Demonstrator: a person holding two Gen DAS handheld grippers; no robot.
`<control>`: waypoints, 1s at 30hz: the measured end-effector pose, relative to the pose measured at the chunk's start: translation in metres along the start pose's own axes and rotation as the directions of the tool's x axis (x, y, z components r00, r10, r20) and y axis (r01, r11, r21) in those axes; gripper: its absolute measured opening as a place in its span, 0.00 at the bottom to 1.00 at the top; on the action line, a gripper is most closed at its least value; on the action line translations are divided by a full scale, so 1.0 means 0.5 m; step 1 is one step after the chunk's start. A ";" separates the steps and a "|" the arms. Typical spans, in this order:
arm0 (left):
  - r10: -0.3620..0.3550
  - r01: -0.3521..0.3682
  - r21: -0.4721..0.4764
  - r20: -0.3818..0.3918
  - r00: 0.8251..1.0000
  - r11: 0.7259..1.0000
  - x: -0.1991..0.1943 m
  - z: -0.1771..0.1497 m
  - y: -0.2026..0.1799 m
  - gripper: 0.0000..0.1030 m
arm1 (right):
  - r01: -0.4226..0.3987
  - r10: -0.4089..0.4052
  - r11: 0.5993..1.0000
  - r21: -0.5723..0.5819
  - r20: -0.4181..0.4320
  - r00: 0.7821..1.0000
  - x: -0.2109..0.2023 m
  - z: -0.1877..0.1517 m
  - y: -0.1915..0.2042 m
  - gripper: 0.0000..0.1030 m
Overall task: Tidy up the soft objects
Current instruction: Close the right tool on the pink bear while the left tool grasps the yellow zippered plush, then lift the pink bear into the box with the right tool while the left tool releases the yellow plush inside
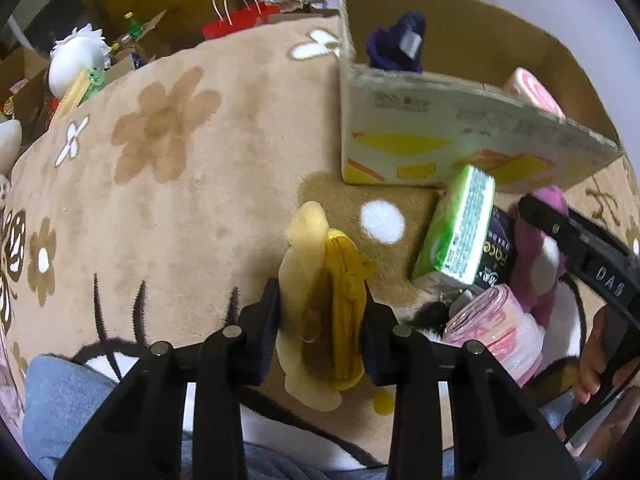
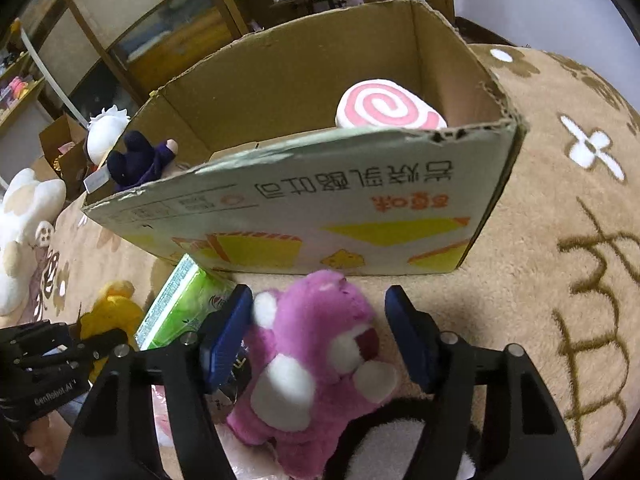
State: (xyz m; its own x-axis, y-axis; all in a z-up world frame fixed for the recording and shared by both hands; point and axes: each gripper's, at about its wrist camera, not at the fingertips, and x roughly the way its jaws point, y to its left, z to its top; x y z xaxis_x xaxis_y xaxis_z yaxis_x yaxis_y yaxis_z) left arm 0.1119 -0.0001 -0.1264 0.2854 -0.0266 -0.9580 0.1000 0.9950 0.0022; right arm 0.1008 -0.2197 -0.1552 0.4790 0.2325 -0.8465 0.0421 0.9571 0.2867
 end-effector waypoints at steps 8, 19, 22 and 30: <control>0.004 -0.005 0.006 0.078 0.997 1.000 -0.033 -0.004 0.000 0.32 | 0.025 -0.026 0.999 -0.033 -0.010 1.000 0.006 -0.012 0.008 0.59; 0.019 -0.011 -0.028 0.302 0.953 1.000 -0.134 -0.019 0.016 0.32 | 0.091 -0.073 0.993 -0.071 0.222 0.972 -0.135 -0.015 0.030 0.56; 0.015 -0.007 -0.023 0.356 0.934 1.000 -0.167 -0.024 0.013 0.32 | 0.107 -0.077 0.990 -0.087 0.299 0.951 -0.187 -0.013 0.045 0.56; 0.021 -0.014 -0.017 0.491 0.871 1.000 -0.252 -0.014 -0.001 0.32 | 0.107 -0.050 0.989 -0.106 0.436 0.899 -0.291 0.011 0.070 0.56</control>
State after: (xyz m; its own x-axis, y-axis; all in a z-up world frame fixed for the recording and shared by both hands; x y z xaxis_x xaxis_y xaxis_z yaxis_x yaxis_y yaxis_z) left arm 0.0693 0.0037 -0.0077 0.7184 -0.0499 -0.6939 0.0795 0.9968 0.0106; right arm 0.0376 -0.2210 -0.0195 0.8103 0.0854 -0.5797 -0.0003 0.9894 0.1454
